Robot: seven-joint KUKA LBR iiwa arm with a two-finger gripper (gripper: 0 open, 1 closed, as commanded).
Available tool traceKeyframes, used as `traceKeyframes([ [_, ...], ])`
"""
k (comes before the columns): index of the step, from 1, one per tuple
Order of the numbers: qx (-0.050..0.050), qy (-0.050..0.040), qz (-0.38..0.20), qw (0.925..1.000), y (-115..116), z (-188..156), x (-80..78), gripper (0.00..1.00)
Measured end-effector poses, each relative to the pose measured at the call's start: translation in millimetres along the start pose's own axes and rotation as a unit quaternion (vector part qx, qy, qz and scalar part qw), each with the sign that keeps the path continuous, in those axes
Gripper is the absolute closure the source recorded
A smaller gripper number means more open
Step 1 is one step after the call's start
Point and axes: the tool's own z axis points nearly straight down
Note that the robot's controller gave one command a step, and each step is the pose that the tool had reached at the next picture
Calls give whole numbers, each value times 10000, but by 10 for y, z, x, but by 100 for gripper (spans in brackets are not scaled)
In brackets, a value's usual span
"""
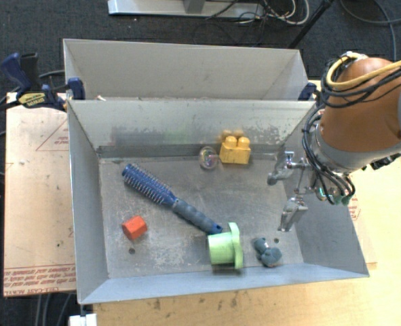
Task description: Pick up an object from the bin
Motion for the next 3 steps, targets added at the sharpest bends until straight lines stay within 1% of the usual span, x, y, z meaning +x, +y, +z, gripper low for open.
traceKeyframes([
  [1, -4, -11, -1086, 9941, 544, 693, 405, 0],
  [2, 7, -61, -555, 9984, 1118, 1551, 97, 0],
  [3, -1, -78, -552, 9984, 1112, 1506, 90, 100],
])
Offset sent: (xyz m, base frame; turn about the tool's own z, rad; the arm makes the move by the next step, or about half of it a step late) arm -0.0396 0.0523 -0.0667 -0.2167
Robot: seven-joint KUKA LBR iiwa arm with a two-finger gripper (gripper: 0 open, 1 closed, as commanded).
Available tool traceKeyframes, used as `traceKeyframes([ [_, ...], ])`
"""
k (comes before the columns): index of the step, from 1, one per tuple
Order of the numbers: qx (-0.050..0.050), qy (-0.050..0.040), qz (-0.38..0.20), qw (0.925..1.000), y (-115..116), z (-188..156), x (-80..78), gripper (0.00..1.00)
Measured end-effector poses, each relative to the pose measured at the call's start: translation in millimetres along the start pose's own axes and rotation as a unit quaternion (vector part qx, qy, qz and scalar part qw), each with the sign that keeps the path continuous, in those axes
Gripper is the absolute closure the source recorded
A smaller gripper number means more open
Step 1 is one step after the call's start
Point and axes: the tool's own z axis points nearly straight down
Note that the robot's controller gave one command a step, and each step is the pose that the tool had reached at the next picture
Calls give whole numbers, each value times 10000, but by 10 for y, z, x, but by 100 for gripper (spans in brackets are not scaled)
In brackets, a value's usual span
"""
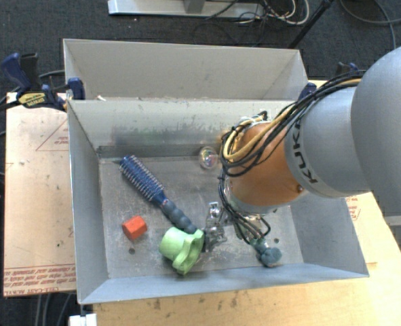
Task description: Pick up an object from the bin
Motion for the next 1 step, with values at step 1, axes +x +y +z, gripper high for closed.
traceKeyframes([
  [1, 0, 7, 1, 10000, 2, 19, 10, 0],
])
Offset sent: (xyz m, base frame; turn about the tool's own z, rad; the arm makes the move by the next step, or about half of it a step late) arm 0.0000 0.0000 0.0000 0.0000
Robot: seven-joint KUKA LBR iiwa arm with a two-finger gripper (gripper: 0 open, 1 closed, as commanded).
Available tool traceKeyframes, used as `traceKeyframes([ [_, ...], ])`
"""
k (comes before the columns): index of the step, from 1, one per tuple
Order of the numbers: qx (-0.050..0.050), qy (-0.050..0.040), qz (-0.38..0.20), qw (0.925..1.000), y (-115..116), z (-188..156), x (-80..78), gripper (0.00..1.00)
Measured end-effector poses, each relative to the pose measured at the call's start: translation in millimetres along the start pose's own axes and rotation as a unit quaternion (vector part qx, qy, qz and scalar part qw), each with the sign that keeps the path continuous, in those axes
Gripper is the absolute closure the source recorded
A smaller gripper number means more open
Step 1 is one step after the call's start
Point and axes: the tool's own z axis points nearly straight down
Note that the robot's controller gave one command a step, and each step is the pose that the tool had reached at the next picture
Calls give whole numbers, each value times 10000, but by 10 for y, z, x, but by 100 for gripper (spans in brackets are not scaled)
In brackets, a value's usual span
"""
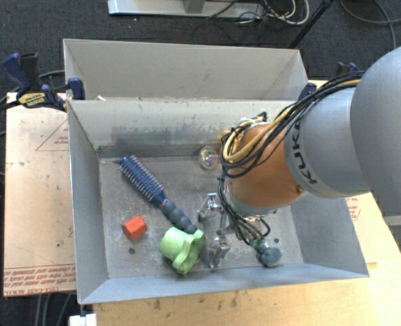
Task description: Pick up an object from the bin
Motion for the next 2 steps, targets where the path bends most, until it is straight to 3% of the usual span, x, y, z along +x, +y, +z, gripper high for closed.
traceKeyframes([
  [1, 11, -16, -634, 9980, 481, -3, -23, 0],
  [2, 1, 9, -635, 9980, 486, -11, -17, 100],
])
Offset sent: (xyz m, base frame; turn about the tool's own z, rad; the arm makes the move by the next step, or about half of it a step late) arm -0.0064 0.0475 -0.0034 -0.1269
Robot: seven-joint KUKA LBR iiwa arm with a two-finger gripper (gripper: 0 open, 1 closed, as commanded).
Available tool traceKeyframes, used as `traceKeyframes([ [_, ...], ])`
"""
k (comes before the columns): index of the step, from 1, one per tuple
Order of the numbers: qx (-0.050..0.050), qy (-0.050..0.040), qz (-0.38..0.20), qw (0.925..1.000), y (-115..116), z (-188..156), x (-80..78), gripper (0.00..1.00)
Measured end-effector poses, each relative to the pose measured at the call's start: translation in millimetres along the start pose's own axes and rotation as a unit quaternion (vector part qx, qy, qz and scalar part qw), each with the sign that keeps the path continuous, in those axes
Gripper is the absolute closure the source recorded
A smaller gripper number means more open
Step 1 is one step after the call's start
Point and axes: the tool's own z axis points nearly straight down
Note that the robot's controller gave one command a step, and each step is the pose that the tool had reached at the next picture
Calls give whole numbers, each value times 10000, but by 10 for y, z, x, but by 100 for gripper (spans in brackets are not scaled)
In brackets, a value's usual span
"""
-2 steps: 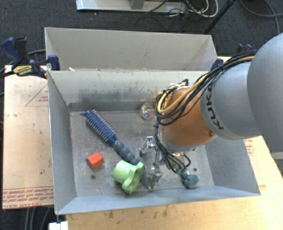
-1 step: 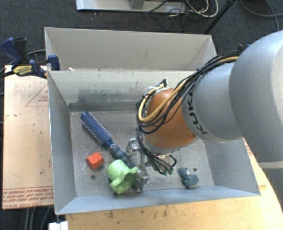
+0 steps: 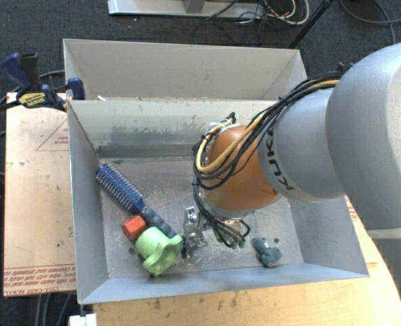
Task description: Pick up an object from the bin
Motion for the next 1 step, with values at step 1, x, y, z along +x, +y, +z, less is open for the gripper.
traceKeyframes([
  [1, -3, -8, -2, 10000, 5, 15, 2, 0],
])
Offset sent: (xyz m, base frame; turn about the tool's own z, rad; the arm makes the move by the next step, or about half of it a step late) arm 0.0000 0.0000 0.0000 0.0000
